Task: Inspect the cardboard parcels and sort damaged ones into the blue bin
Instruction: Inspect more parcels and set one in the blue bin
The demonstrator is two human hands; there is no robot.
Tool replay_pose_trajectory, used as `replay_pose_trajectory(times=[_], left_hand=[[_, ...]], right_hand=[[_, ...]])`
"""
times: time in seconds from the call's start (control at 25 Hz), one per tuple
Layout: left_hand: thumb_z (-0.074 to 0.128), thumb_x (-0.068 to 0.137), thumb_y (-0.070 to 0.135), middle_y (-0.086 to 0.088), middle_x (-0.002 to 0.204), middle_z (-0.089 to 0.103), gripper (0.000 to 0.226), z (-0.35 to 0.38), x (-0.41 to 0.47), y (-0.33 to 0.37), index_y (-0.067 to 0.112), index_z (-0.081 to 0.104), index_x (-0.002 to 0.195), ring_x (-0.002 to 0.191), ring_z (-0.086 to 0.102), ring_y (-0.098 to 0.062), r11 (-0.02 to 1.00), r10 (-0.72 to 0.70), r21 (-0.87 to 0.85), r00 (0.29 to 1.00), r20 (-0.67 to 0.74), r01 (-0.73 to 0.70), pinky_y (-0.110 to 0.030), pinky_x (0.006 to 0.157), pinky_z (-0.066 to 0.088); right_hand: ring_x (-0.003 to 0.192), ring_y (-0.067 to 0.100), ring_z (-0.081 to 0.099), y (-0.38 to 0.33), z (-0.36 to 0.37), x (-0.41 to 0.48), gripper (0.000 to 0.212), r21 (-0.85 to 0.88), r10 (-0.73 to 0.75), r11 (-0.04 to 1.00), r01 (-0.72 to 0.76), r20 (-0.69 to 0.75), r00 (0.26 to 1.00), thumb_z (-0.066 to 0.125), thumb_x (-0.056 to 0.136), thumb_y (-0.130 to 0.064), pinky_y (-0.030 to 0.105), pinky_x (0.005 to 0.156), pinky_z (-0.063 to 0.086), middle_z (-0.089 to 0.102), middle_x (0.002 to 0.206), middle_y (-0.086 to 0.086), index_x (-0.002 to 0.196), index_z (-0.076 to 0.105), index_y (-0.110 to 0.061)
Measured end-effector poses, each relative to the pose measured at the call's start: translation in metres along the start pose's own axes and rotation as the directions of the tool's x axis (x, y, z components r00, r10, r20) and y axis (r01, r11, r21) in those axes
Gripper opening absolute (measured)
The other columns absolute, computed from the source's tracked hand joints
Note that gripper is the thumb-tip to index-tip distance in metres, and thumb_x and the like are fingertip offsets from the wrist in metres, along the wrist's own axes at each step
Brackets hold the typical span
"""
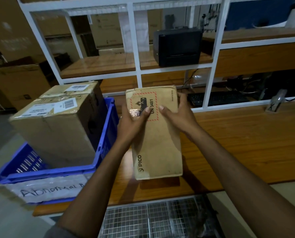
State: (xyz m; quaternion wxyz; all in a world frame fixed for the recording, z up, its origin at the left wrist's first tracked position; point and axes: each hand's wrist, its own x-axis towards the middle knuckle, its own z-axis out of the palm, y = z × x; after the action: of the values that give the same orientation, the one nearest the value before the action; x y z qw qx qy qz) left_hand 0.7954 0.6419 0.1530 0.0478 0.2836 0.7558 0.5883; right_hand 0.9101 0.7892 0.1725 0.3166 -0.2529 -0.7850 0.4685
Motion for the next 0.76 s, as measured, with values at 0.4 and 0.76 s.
replay_pose_trajectory(times=[0.4, 0.76], left_hand=[[0.07, 0.099, 0.043, 0.025, 0.124, 0.059, 0.062, -0.016, -0.001, -0.023, 0.028, 0.035, 0.147, 0.114, 0.062, 0.002, 0.999, -0.022, -0.031, 0.979, 0.203, 0.029, -0.038, 0.103, 0.055], [0.069, 0.099, 0.041, 0.022, 0.126, 0.052, 0.07, -0.014, -0.015, -0.042, 0.025, 0.028, 0.154, 0.127, 0.06, -0.012, 0.992, -0.112, -0.024, 0.95, 0.293, 0.124, -0.023, 0.089, 0.057]], right_hand=[[0.12, 0.019, 0.062, 0.025, 0.02, -0.009, 0.074, -0.011, 0.037, 0.999, -0.037, 0.003, 0.999, 0.076, 0.092, -0.044, 0.039, 0.093, 0.053, 0.063, 0.136, -0.005, 0.15, 0.033, -0.029], [0.117, 0.017, 0.061, 0.05, 0.02, -0.019, 0.075, 0.0, 0.16, 0.987, -0.16, 0.076, 0.984, 0.078, 0.088, -0.048, 0.038, 0.091, 0.051, 0.057, 0.113, -0.018, 0.145, 0.034, -0.027]])
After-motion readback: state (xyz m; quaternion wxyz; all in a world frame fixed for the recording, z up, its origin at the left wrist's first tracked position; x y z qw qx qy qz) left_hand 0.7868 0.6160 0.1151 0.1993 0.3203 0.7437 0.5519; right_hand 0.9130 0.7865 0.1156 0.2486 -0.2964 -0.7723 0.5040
